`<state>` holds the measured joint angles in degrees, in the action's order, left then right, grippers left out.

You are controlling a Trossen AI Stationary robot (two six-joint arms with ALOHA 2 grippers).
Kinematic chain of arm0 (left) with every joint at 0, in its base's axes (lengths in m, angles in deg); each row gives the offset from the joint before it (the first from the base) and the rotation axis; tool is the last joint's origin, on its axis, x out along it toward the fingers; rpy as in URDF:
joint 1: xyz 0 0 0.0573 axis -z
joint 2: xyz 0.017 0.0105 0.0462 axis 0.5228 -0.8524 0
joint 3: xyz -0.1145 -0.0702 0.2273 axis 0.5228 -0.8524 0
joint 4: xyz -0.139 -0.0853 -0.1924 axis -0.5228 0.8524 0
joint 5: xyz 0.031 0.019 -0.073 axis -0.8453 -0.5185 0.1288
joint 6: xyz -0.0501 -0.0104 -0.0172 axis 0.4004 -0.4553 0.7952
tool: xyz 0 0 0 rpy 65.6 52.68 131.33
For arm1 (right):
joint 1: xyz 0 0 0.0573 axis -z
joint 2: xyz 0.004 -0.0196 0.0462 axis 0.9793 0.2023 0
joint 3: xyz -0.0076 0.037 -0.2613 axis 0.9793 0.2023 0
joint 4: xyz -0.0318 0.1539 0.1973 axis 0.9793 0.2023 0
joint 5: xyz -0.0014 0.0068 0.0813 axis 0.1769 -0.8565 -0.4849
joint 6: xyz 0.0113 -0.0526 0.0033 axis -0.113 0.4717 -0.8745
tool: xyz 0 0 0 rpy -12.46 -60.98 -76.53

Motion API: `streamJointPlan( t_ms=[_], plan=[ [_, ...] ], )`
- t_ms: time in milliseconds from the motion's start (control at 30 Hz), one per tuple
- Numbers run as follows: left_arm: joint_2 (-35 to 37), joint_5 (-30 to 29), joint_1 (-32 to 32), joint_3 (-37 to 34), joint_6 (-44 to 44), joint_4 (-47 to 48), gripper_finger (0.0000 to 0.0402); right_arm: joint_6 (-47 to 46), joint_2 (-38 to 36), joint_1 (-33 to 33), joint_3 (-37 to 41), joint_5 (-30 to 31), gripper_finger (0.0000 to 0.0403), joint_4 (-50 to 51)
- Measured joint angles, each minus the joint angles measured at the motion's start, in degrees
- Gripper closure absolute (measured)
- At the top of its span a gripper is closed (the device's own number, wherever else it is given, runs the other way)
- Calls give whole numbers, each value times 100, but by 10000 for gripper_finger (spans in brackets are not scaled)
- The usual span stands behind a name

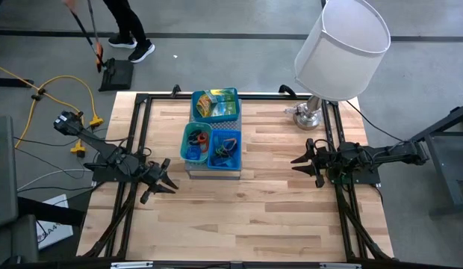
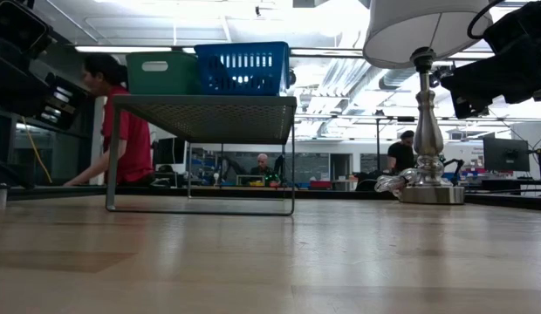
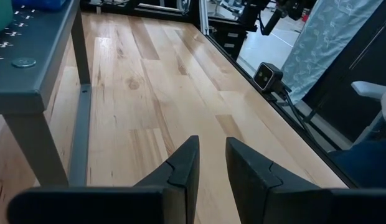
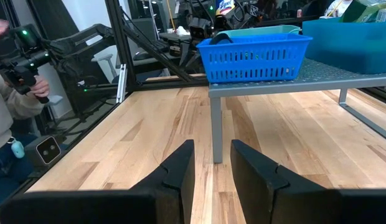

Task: Pick & Place Office Desk Supplies
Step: Return to Home Position

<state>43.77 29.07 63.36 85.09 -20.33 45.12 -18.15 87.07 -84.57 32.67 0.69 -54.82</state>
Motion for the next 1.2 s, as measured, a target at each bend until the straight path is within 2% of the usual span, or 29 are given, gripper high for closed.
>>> streamJointPlan(
  t_ms=[433,667,1200],
  plan=[
    [0,6,0,0,-1,0,327,0,0,1,0,0,311,0],
    [0,304,0,0,-2,31,327,0,0,0,2,0,311,0],
    [0,304,2,0,-4,22,327,0,0,0,2,-2,311,0]
  ],
)
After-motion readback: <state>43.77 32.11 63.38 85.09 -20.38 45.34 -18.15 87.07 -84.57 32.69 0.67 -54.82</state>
